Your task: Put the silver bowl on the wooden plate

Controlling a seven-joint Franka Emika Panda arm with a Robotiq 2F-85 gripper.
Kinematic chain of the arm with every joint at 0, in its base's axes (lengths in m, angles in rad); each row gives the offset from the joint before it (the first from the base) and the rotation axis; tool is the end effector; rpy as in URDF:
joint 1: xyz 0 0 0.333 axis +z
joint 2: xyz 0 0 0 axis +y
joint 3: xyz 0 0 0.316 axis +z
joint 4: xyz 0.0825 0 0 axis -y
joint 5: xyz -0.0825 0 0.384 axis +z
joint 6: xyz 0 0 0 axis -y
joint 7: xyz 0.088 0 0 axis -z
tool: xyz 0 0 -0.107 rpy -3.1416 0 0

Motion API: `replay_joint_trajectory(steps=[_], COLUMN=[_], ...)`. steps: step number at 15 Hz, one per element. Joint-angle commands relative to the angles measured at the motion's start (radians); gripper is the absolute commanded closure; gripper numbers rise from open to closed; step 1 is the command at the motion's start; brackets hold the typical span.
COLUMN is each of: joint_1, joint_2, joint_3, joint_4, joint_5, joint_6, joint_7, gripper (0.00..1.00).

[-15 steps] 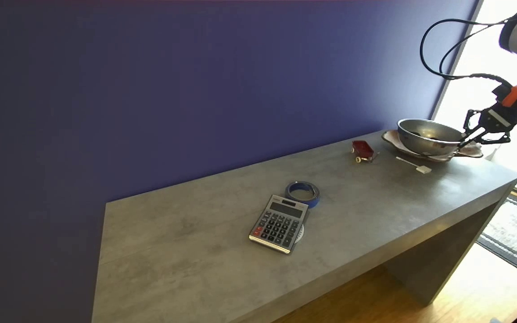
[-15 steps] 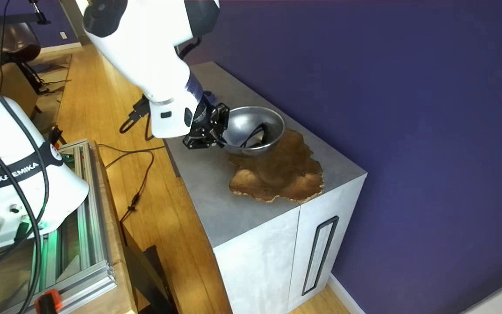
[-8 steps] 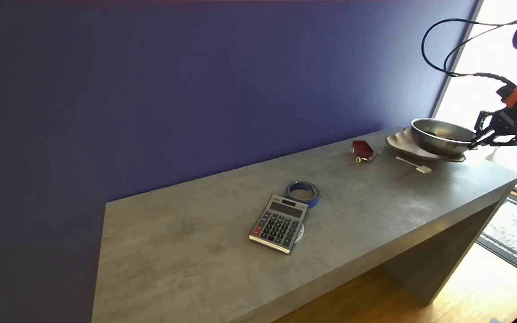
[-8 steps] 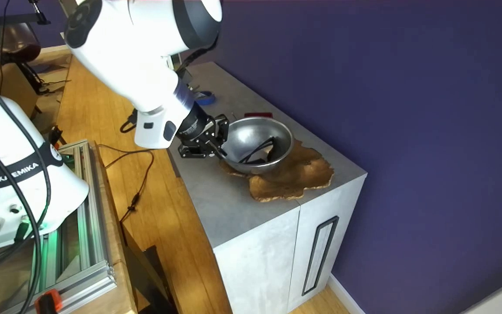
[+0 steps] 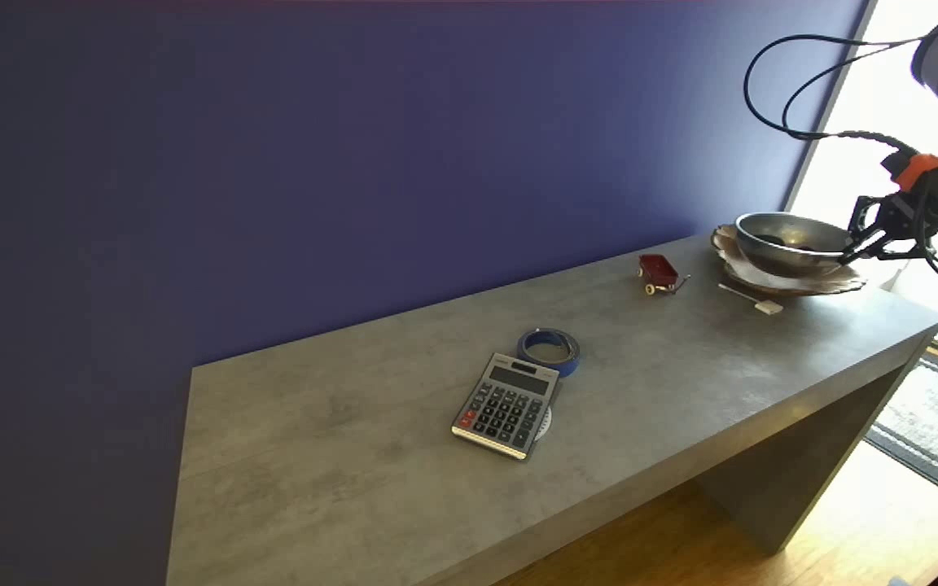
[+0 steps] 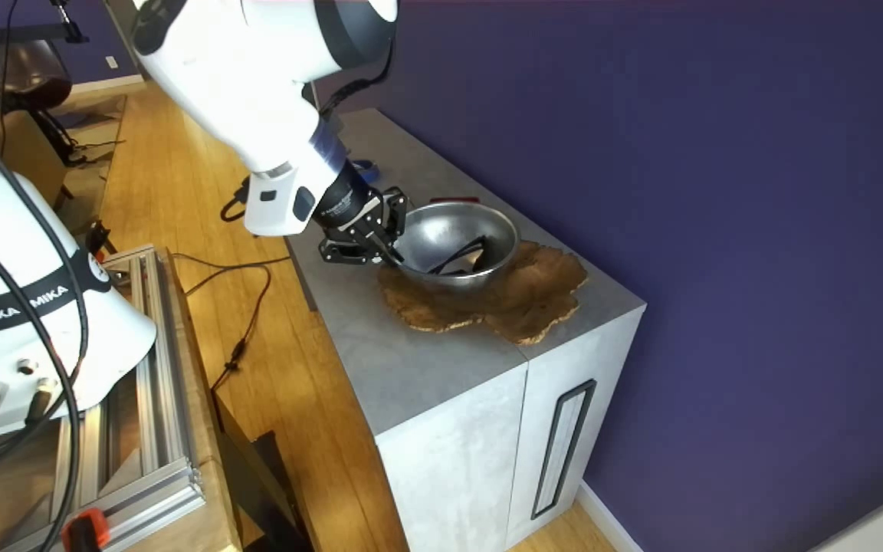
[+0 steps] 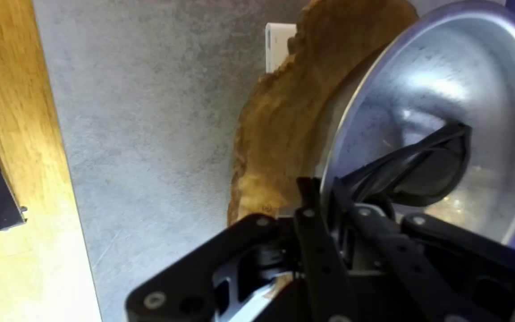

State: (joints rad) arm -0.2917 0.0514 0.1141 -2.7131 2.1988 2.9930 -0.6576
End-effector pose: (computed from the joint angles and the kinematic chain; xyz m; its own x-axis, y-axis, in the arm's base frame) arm 0.3065 -0.1128 0.1916 -0.1011 -0.9896 -0.1019 -0.8819 0.1366 -0.4512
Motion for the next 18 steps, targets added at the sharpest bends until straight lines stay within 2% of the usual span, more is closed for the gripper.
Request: replay_joint_trajectory(steps=[1,5,9,14,15,16,17,18], joint_1=[0.023,0.018,0.037,0.125,0.146,0.167,0.135,0.156], joint_2=[0.051,0.067,-0.031,-0.234,-0.188,-0.233,-0.161,-0.187], joint_3=[0.024,0.022,0.045,0.140,0.157,0.182,0.147,0.167], joint_4=[0.050,0.058,-0.009,-0.111,-0.037,-0.045,-0.042,-0.040], joint_5=[-0.018,-0.024,-0.025,0.009,0.067,0.076,0.026,0.036], joint_6=[0.030,0.022,0.028,0.170,0.228,0.281,0.210,0.247], joint_7=[0.035,0.035,0.021,-0.046,-0.123,-0.131,-0.074,-0.082], gripper=[0.59,0.31,0.02,0.00,0.00,0.00,0.00,0.00])
